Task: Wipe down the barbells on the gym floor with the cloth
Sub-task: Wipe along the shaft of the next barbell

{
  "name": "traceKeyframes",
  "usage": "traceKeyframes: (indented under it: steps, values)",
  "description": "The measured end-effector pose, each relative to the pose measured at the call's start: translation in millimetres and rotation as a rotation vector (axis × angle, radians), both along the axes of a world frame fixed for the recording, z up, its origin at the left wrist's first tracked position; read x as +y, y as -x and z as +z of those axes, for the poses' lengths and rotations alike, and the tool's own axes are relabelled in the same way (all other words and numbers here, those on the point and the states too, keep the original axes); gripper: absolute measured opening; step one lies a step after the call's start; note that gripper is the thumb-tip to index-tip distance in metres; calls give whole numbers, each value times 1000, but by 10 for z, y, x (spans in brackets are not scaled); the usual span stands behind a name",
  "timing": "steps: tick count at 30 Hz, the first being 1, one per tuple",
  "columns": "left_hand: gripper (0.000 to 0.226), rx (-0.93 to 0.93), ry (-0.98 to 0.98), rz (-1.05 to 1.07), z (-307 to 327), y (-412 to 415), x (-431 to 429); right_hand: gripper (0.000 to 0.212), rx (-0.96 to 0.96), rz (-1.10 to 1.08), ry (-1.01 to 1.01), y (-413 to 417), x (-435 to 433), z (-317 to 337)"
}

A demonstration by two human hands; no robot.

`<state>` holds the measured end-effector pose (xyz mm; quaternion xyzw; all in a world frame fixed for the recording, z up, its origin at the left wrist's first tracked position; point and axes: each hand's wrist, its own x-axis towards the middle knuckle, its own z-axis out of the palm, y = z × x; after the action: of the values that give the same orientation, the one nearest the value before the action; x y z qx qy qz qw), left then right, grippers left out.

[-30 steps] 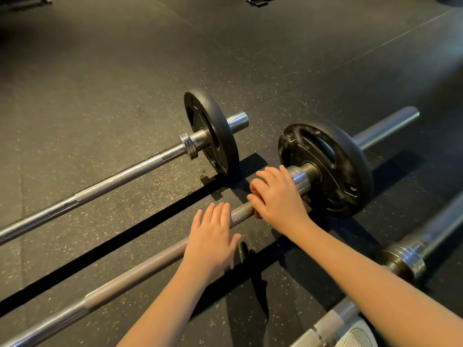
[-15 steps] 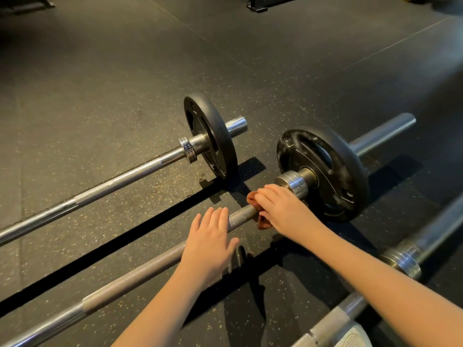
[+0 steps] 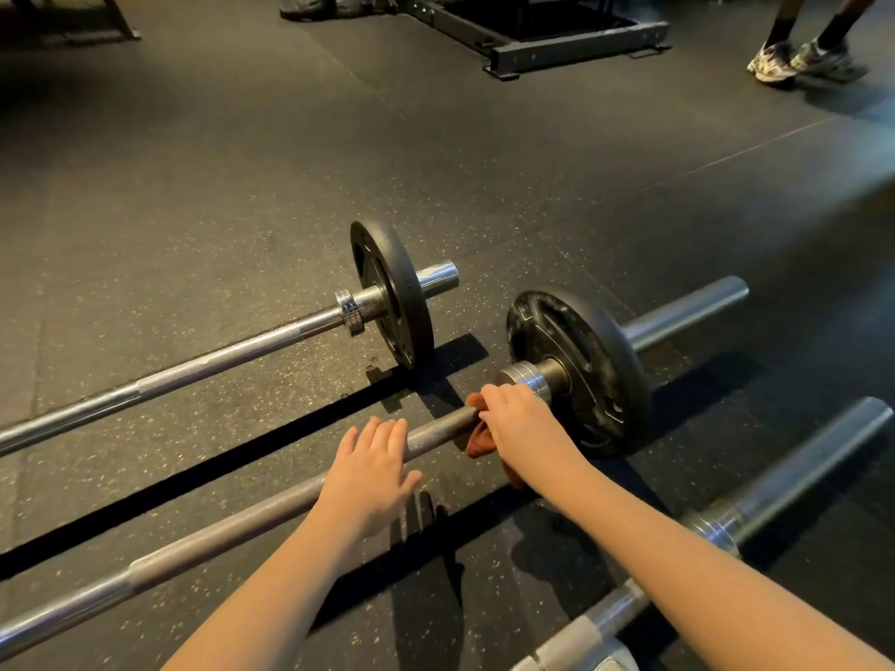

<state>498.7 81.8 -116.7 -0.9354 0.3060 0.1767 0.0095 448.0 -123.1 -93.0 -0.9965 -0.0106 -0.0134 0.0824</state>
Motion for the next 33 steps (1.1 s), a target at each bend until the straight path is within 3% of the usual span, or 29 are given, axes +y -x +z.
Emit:
traceKeyframes:
  steps: [3,10,16,19,22,24,26,28,31,33]
  values:
    - [70,67,-6,57,68,35,-56,25,36,-19,-170,57,-105,212]
    - [50,124,36,69,327,36,-326,28,-67,-27,-67,79,-457,629]
    - [65,154,123,51,255,-121,-552,24,-125,-97,-112,-85,-416,380]
    - [57,15,166,20,90,-77,-576,24,-123,-113,-123,0,-429,75]
    - [56,-42,194,-3,17,-76,-543,14,93,-113,-171,-268,-599,152]
    - [56,-49,197,-10,12,-97,-551,19,205,-135,-135,-502,-601,207]
    - [54,-36,195,-6,4,-101,-548,24,82,-180,-40,-507,-504,112]
    - [53,-37,188,-3,1,-85,-532,32,-36,-179,-80,-180,-423,-52]
    - [54,-32,178,-6,27,-36,-522,54,-23,-134,-126,199,-518,-159]
    - [56,-34,188,-2,44,-25,-534,50,-56,-99,-86,119,-585,-126]
